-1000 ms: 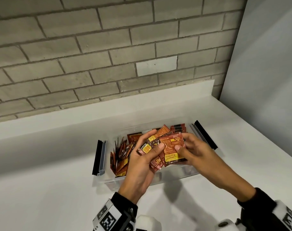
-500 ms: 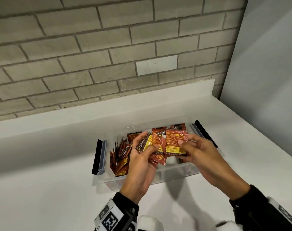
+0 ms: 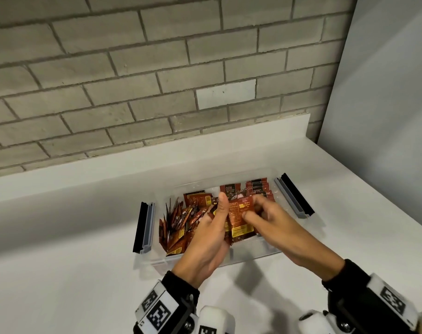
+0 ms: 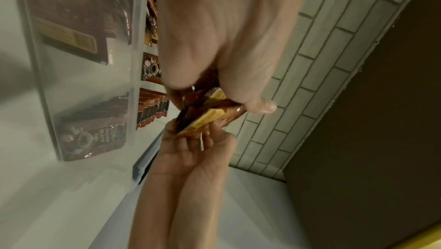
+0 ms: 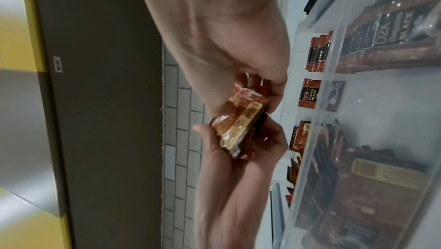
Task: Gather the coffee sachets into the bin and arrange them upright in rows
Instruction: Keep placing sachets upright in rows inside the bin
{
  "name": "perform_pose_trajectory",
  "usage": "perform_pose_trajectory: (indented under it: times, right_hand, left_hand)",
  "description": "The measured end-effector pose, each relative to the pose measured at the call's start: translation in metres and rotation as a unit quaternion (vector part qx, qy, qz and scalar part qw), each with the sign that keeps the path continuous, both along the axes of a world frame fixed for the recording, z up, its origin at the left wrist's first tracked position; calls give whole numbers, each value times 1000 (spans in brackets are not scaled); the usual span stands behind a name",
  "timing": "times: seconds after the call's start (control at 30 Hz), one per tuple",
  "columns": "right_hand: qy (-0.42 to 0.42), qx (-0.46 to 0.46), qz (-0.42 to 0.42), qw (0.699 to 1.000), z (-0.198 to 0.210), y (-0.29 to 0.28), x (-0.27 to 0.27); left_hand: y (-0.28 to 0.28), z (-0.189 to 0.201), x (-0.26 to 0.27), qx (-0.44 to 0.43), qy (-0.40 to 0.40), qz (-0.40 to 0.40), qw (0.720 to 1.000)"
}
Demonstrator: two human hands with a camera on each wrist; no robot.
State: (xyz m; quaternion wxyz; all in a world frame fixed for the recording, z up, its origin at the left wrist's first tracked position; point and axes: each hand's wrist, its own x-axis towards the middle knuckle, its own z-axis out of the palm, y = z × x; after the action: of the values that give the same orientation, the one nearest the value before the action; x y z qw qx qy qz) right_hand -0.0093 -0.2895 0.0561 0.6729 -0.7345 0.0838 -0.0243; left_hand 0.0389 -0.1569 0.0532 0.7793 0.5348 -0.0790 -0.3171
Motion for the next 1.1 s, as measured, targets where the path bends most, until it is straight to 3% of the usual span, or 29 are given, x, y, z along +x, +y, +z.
perform_pose_trajectory:
  times: [0.13,0.27,0.37,0.43,0.57,0.73,0.87,0.97,1.1]
  right_hand:
    - [4,55,66,996,3,3,-4]
    - [21,172,70,982,-3,5,-4]
    - [30,260,50,964,-9,6,-3]
    - [23,301,33,953,-10,2,-5]
    - [-4,341,16,940,-11,-6,-9]
    - [21,409,-21,912,-19,-13,-11]
    - [42,399,5,916,-13,-26,-10]
    - [42,403,8,914,-8,-32,-7]
    - [14,417,-6,909,-6,-34,2]
  left_hand:
    - [2,5,5,25,-10,-53,998]
    - [-2,2,3,26,-15,-92,995]
    - [-4,-5,4,76,-62,-48,994]
    - [0,-9,3,116,-134,-14,984]
    - [3,-8,-10,157,-250,-53,954]
    - [-8,-11,-14,171,-266,-42,948]
    - [-14,-9,-6,190,-265,29,945]
    - [-11,-3,2,212,-339,82,913]
    - [-10,9,-1,222,-495,71,837]
